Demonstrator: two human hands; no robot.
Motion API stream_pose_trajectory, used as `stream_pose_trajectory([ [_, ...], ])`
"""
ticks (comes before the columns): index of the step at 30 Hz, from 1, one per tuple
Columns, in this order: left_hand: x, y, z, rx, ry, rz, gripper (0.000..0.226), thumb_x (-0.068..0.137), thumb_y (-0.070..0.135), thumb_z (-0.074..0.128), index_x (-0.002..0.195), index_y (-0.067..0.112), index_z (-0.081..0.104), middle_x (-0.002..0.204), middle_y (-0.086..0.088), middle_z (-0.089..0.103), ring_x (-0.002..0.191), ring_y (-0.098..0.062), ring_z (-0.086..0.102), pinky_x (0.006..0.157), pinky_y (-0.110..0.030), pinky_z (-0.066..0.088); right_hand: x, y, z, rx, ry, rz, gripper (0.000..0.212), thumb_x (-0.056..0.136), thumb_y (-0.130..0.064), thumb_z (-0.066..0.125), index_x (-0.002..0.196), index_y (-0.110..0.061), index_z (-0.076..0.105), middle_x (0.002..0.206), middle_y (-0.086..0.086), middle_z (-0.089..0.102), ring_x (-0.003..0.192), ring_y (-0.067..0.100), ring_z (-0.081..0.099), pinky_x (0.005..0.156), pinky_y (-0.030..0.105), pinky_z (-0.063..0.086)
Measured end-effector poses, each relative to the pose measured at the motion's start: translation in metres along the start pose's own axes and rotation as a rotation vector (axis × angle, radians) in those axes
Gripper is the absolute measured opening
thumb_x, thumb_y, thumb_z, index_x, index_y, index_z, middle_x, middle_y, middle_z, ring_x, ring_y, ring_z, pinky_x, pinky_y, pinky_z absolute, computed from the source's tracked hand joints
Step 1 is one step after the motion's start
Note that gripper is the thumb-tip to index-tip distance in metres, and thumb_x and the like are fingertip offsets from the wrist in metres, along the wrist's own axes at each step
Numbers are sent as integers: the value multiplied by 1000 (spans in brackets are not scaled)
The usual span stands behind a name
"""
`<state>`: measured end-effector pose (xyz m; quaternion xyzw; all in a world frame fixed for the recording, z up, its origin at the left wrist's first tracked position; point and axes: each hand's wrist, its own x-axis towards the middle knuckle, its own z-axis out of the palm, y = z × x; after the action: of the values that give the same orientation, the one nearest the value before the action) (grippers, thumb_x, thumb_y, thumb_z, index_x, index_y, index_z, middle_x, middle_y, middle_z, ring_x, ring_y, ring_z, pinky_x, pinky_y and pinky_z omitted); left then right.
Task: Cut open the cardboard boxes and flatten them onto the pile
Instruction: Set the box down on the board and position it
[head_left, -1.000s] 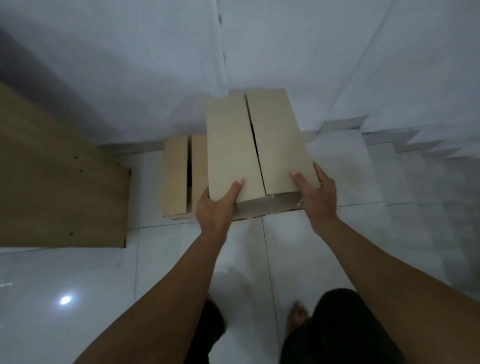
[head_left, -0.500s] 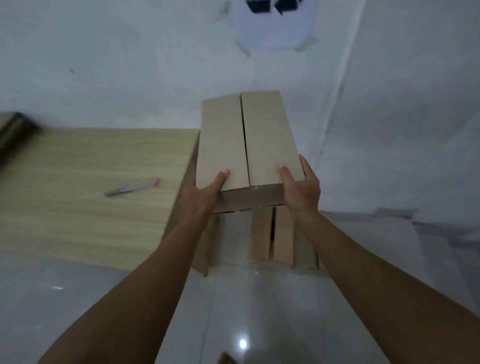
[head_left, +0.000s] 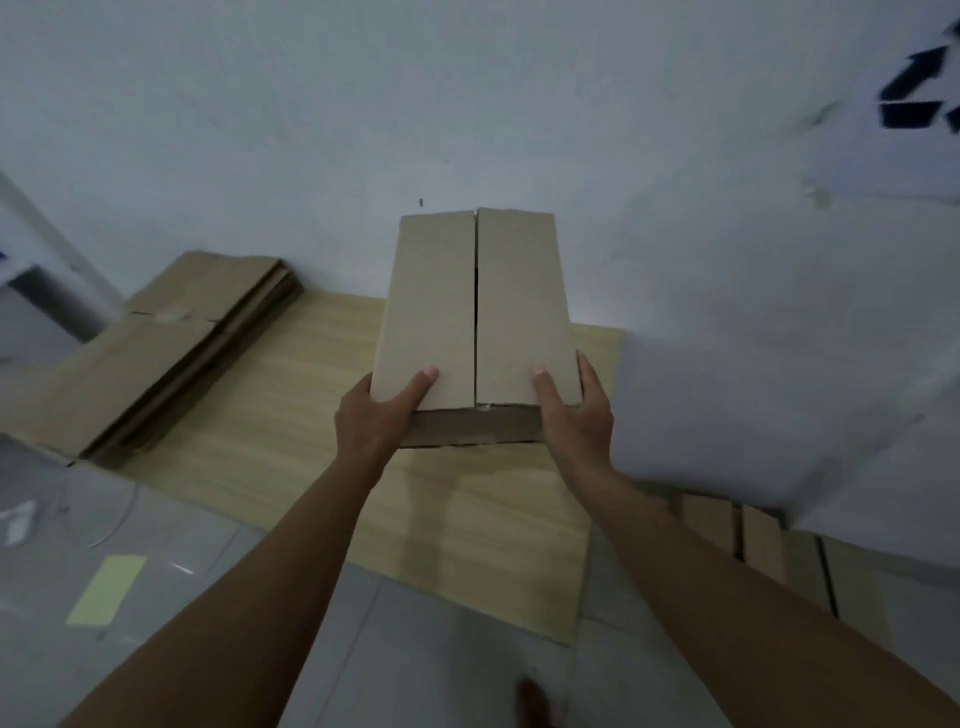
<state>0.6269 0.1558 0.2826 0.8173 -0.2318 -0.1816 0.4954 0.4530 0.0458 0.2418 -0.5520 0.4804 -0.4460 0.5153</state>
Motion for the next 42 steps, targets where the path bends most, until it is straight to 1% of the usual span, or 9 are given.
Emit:
stream_pose_trajectory([
  [13, 217, -125, -117, 69, -89, -68, 70, 72, 65, 80, 122, 18, 68, 108, 2, 71, 99, -18, 67, 85, -38, 59, 20, 48, 261, -151, -3, 116, 56, 88, -43, 72, 139, -25, 56, 127, -8, 67, 113, 12, 64, 100, 34, 51],
  [19, 310, -193, -146, 165, -261, -52, 79, 70, 74, 77, 124, 18, 67, 115, -2, 72, 103, -22, 67, 92, -40, 57, 9, 72, 354, -176, 135, 222, 57, 90, -38, 73, 142, -26, 52, 124, -12, 62, 109, 7, 59, 91, 22, 44],
  [26, 360, -241, -173, 175, -466, -106, 92, 62, 78, 78, 131, 19, 63, 123, 1, 69, 110, -21, 66, 99, -43, 54, -20, 85, 411, -78, 277, 364, 53, 89, -28, 76, 137, -27, 54, 123, -14, 62, 112, 7, 59, 94, 24, 46],
  [29, 374, -249, -178, 70, -552, -158, 101, 57, 76, 80, 137, 20, 55, 126, 4, 67, 111, -17, 65, 100, -44, 55, -15, 73, 413, 70, 274, 397, 47, 84, -26, 80, 124, -27, 57, 107, -14, 65, 91, 5, 65, 80, 34, 54],
  [31, 384, -244, -179, 5, -642, -191, 106, 56, 74, 80, 142, 22, 49, 131, 4, 64, 115, -17, 64, 102, -45, 54, -5, 61, 410, 53, 225, 389, 52, 80, -25, 80, 124, -26, 52, 113, -4, 64, 90, 8, 64, 76, 33, 54],
  [33, 393, -233, -175, -7, -771, -213, 109, 57, 69, 80, 149, 26, 41, 138, 3, 59, 120, -18, 61, 104, -46, 52, 7, 46, 408, -17, 234, 362, 53, 81, -20, 81, 124, -31, 52, 121, 6, 64, 101, 19, 65, 81, 36, 56],
  [35, 404, -221, -169, 67, -810, -141, 105, 63, 64, 77, 153, 32, 33, 140, 2, 58, 121, -20, 60, 104, -44, 52, 16, 27, 412, -161, 295, 278, 57, 72, -33, 83, 121, -39, 55, 120, 0, 64, 107, 22, 64, 88, 41, 57],
  [39, 422, -159, -157, 74, -661, 139, 76, 86, 65, 57, 150, 25, 48, 146, -5, 55, 134, -23, 51, 113, -45, 42, 18, -12, 433, -523, 419, 36, 62, 59, -55, 69, 120, -42, 59, 118, -18, 62, 107, 10, 58, 96, 46, 50],
  [42, 421, -92, -164, -74, -822, -84, 88, 75, 87, 53, 141, 29, 56, 133, 13, 58, 124, -14, 53, 108, -49, 43, 6, -28, 457, -887, 372, -161, 65, 64, -57, 65, 126, -35, 61, 147, -2, 51, 129, 27, 48, 101, 49, 39],
])
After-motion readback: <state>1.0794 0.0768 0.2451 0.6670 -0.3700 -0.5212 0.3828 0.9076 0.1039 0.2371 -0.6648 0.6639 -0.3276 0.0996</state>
